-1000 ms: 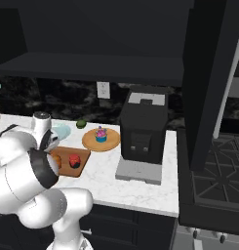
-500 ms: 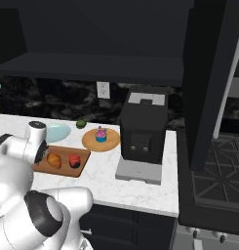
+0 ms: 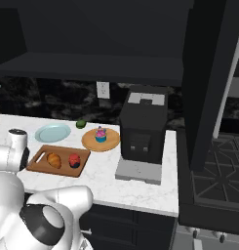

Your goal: From the different types of pastries on the counter, select a croissant and place it on the cutting board. Then retrieve a jar of jam from the cabinet and place it alongside the croissant on the cutting board.

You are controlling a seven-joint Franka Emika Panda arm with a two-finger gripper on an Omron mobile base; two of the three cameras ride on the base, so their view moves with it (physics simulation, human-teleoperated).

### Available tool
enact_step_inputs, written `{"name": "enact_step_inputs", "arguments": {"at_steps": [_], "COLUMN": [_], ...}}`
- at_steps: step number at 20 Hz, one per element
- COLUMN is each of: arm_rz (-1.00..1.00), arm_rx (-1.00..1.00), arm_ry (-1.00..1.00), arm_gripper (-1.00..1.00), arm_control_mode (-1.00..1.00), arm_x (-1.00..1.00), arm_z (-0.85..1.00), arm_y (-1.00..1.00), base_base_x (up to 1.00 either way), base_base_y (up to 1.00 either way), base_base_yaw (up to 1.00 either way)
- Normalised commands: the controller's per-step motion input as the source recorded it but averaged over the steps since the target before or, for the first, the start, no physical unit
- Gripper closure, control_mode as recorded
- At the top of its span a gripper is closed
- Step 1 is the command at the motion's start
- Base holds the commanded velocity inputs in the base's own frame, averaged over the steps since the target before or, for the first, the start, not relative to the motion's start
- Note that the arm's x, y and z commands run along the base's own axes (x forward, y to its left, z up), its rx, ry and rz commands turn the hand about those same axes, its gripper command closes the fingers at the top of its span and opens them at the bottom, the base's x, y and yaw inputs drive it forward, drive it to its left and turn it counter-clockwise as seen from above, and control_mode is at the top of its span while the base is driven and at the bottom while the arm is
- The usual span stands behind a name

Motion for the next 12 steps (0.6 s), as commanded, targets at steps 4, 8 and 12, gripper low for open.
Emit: {"name": "enact_step_inputs", "arguments": {"at_steps": [4, 8, 12], "arm_rz": [0.41, 0.45, 0.37], "arm_rx": [-0.01, 0.00, 0.00], "arm_ry": [-0.01, 0.00, -0.01], "arm_gripper": [-1.00, -1.00, -1.00], "arm_control_mode": [-1.00, -1.00, -1.00], "arm_x": [-0.96, -0.97, -0.98], "arm_z": [0.00, 0.00, 0.00], "arm_y": [0.13, 0.06, 0.14], "base_base_x": [0.00, 0.00, 0.00], "base_base_y": [0.00, 0.00, 0.00], "base_base_yaw": [0.00, 0.00, 0.00]}}
